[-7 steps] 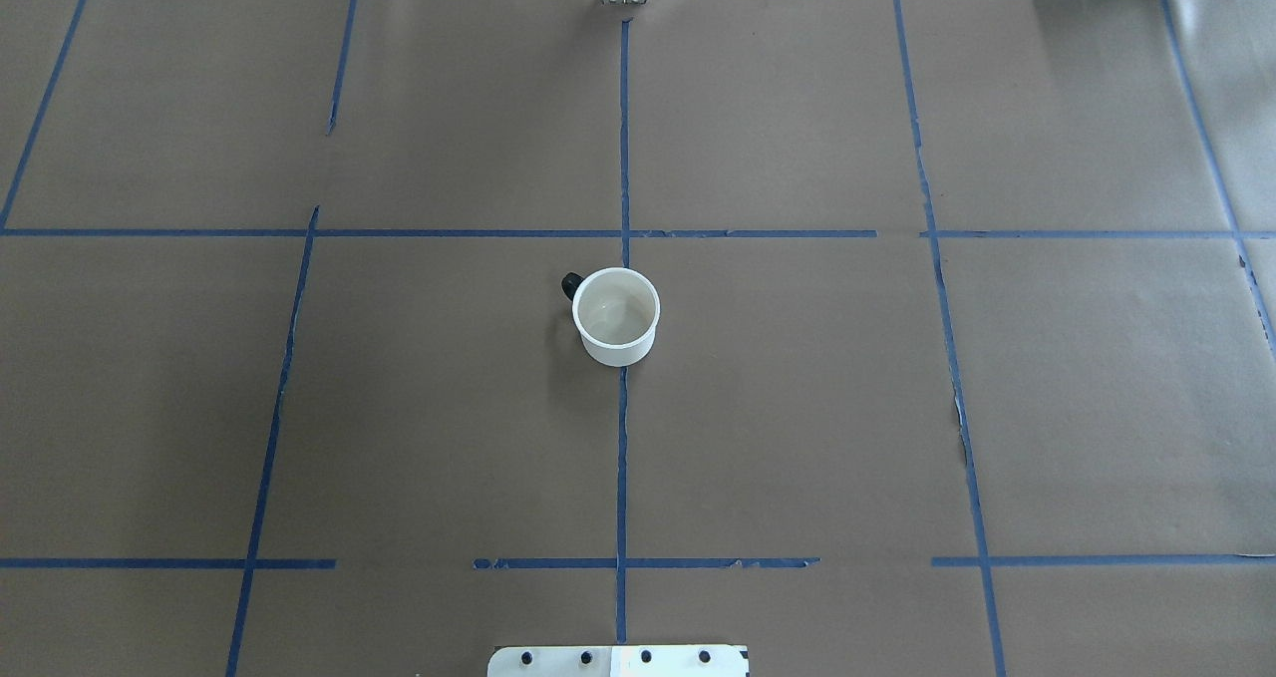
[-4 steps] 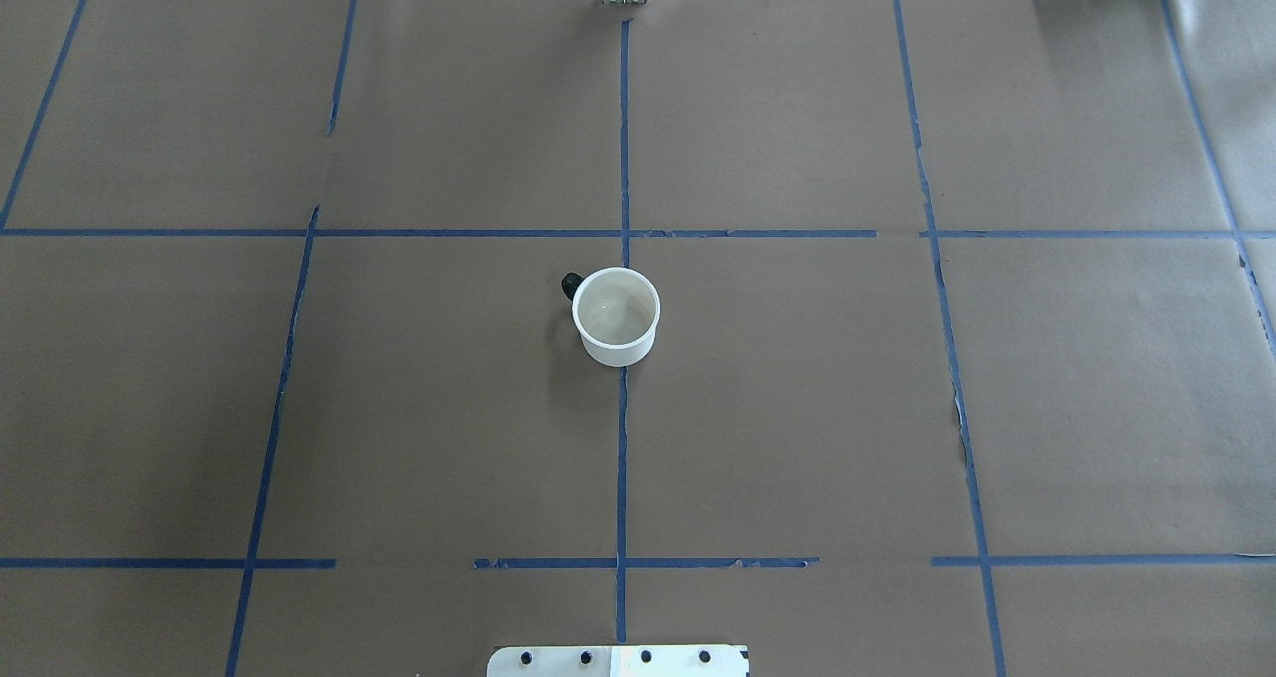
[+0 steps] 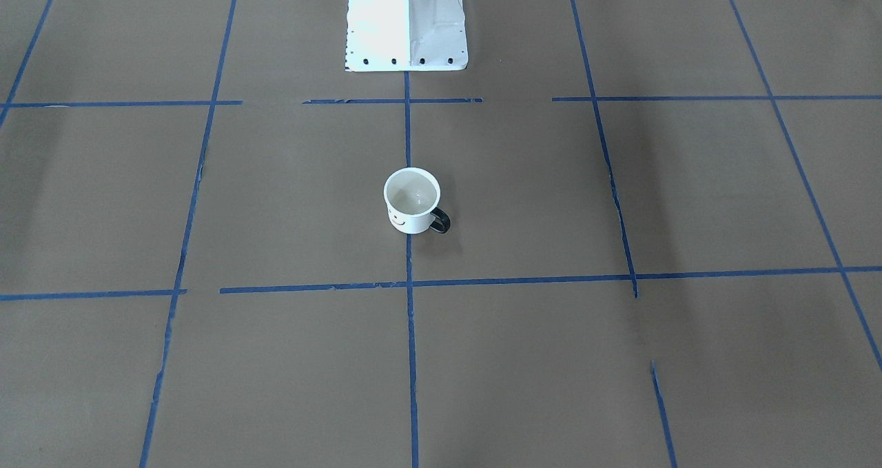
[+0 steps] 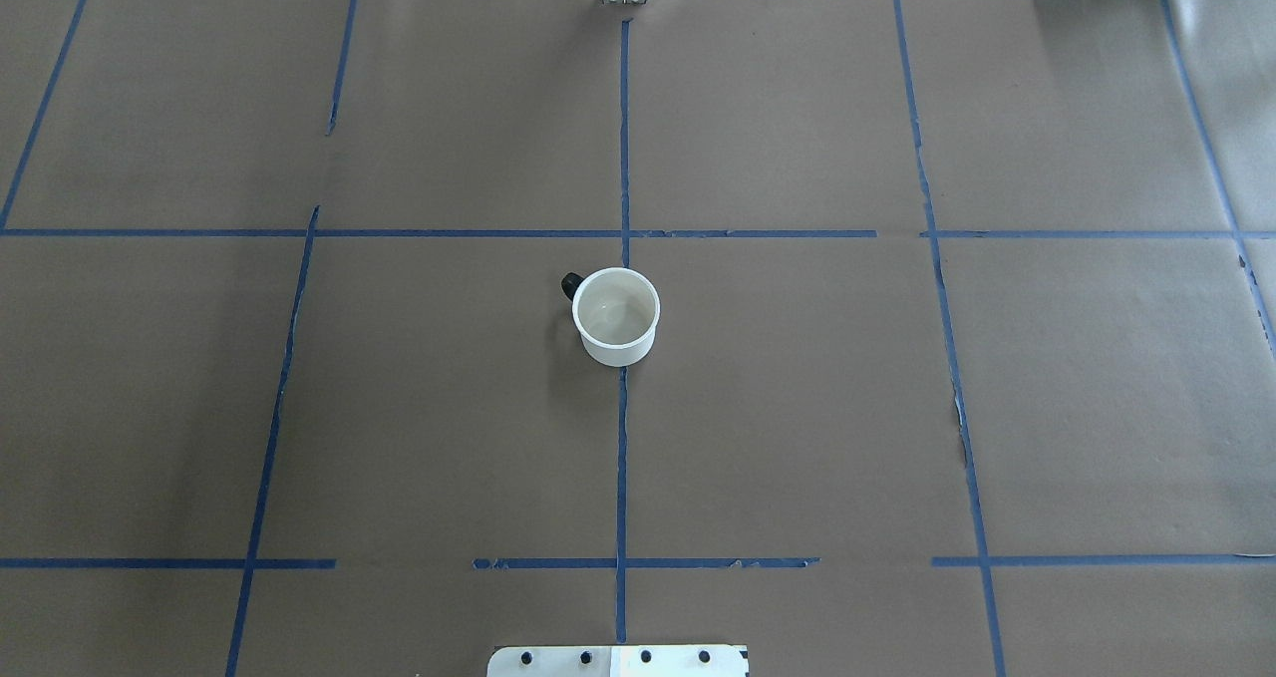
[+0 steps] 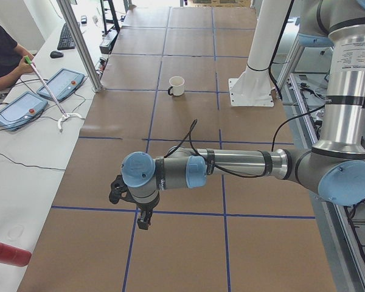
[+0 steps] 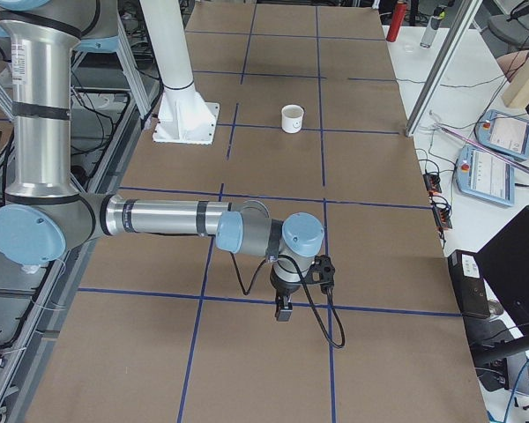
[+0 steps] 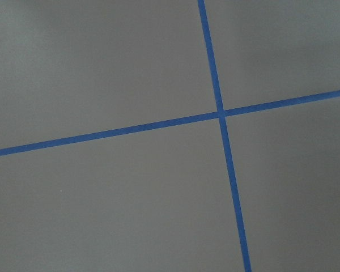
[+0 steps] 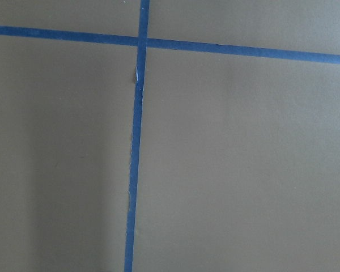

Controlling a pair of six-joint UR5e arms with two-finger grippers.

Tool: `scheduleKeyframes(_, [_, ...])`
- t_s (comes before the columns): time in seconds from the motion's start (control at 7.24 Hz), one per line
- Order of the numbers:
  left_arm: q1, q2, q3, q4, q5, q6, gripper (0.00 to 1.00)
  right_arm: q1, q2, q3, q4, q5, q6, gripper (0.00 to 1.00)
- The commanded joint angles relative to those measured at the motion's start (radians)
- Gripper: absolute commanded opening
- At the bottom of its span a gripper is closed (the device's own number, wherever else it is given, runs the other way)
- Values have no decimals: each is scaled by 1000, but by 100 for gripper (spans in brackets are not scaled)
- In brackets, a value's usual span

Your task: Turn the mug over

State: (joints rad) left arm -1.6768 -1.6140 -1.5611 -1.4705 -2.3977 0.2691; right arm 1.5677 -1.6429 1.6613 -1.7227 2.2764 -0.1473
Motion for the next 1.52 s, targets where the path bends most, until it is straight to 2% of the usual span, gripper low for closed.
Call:
scheduleKeyframes(0.0, [64, -1, 0, -39, -9, -25, 100, 0, 0, 0, 0, 0, 0, 100])
scheduleKeyframes(0.28, [63, -3, -51, -27, 2, -27, 100, 0, 0, 0, 0, 0, 0, 100])
scheduleKeyframes(0.55, [61, -32, -71, 92, 2, -25, 100, 0, 0, 0, 0, 0, 0, 100])
scheduleKeyframes(0.83, [61, -20, -54, 91, 5, -28, 100, 0, 0, 0, 0, 0, 0, 100])
scheduleKeyframes(1.38, [61, -17, -86, 90, 5, -54, 100, 0, 0, 0, 0, 0, 0, 100])
